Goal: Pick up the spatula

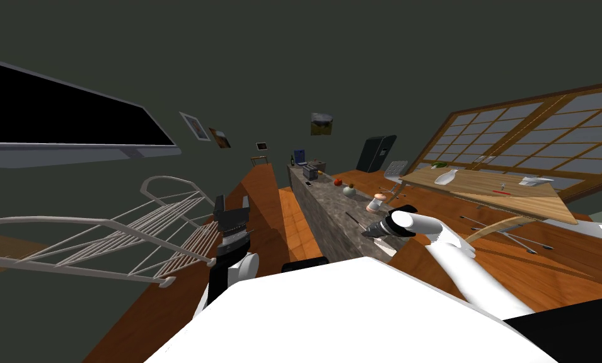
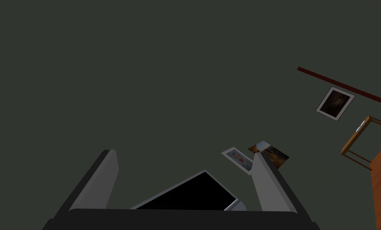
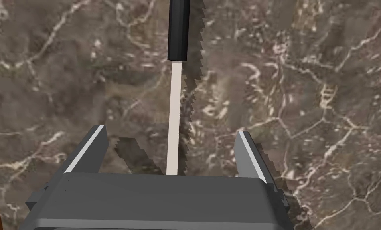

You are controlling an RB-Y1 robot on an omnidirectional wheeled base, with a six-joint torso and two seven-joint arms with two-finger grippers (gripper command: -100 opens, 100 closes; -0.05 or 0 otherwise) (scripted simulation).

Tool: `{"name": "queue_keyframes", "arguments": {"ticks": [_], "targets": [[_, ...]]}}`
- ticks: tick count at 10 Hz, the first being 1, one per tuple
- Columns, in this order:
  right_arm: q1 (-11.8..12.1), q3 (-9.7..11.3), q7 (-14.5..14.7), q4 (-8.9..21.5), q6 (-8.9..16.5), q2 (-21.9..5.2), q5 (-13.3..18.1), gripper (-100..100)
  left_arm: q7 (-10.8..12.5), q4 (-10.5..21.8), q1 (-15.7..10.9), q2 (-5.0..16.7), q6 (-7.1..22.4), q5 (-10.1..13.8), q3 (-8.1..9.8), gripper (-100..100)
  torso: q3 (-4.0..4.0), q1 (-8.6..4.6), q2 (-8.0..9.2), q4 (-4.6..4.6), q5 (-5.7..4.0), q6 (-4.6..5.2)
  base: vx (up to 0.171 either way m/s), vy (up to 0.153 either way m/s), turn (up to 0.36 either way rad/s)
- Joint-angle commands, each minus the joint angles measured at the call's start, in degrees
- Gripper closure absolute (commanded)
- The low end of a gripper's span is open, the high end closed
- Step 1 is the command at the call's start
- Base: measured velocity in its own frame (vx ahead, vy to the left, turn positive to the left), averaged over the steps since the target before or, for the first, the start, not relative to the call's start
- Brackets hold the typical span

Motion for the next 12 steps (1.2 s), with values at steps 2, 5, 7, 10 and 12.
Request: {"name": "queue_keyframes", "arguments": {"ticks": [2, 5, 7, 10, 12], "targets": [[-0.25, 0.37, 0.48, 0.93, -0.79, 0.35, 0.47, -100, 0.00, 0.00, 0.00, 0.00, 0.00, 0.00, 0.00, 0, -0.01, 0.00, -0.01, 0.00, 0.00, 0.00, 0.012, 0.006, 0.008], [-0.30, 0.39, 0.57, 1.03, -0.96, 0.36, 0.53, 100, 0.00, 0.00, 0.00, 0.00, 0.00, 0.00, 0.00, 0, 0.02, -0.02, 0.05, 0.00, -0.02, 0.00, 0.000, 0.000, 0.000], [-0.30, 0.39, 0.57, 1.03, -0.96, 0.36, 0.53, 100, 0.00, 0.00, 0.00, 0.00, 0.00, 0.00, 0.00, 0, 0.03, -0.02, 0.06, 0.00, -0.02, 0.00, 0.000, 0.000, 0.000], [0.05, -0.59, -0.82, -1.39, 1.33, -0.81, -0.83, 100, 0.00, 0.00, 0.00, 0.00, 0.00, 0.00, 0.00, 0, 0.06, -0.04, 0.12, 0.02, 0.01, 0.02, -0.011, -0.005, -0.015], [0.02, -0.39, -0.41, -0.81, 0.71, -0.54, -0.53, 0, 0.00, 0.00, 0.00, 0.00, 0.00, 0.00, 0.00, 0, 0.07, -0.03, 0.12, 0.02, -0.02, 0.00, -0.004, -0.002, -0.002]]}}
